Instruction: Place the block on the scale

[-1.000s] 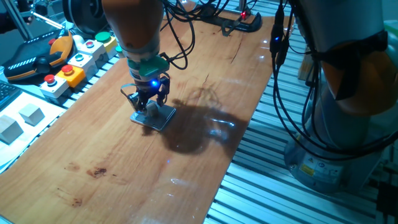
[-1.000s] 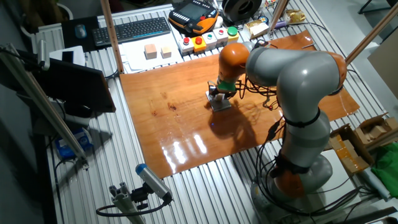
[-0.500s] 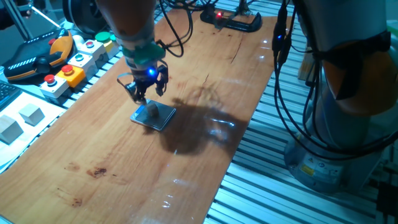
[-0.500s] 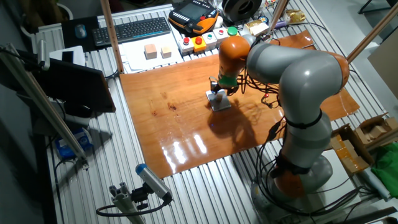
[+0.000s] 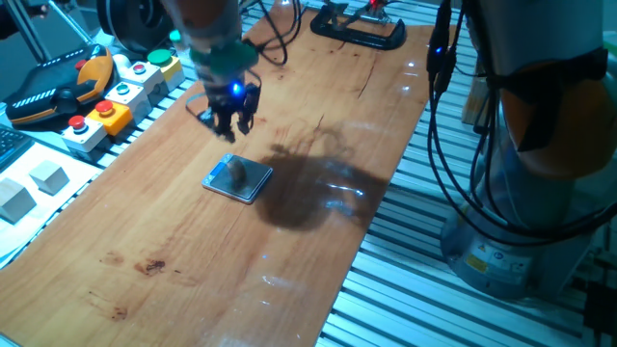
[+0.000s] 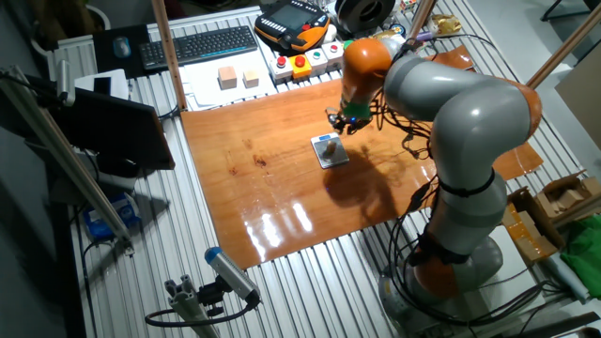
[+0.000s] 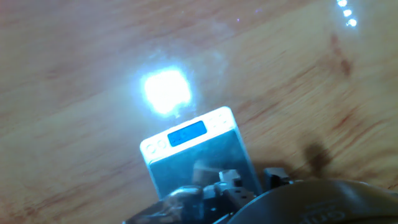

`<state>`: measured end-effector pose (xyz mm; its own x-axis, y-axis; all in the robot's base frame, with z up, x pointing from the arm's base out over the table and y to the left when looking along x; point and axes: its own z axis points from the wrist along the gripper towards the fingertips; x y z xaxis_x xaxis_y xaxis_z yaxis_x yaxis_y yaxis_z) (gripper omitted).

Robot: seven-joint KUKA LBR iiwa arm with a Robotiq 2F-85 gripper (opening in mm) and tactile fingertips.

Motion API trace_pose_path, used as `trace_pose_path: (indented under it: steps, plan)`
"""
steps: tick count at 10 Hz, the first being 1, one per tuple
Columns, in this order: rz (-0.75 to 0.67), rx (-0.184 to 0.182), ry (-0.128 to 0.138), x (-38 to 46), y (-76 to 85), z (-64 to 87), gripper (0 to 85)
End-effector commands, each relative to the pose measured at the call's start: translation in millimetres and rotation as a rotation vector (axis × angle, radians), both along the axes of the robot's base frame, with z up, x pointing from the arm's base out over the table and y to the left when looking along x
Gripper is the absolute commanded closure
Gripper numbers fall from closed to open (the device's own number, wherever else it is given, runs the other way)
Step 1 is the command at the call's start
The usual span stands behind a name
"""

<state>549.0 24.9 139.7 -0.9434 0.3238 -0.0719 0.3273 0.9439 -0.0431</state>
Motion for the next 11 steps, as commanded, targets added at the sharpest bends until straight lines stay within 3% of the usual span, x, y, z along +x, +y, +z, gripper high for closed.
trace_pose_path:
  steps: [1, 3, 5, 6, 7, 11]
  plan:
    - [0.017, 0.001, 0.001, 1.5, -6.0, 5.0, 84.3]
    - [0.041, -0.002, 0.001, 4.3, -20.3, 13.8, 84.3]
    - [0.046, 0.011, 0.001, 5.9, -24.1, 17.8, 84.3]
    - [0.032, 0.051, 0.004, 4.7, -25.9, 21.5, 84.3]
    - [0.036, 0.06, 0.016, 2.7, -29.4, 26.7, 84.3]
    - [0.039, 0.049, 0.037, -0.4, -35.5, 49.6, 84.3]
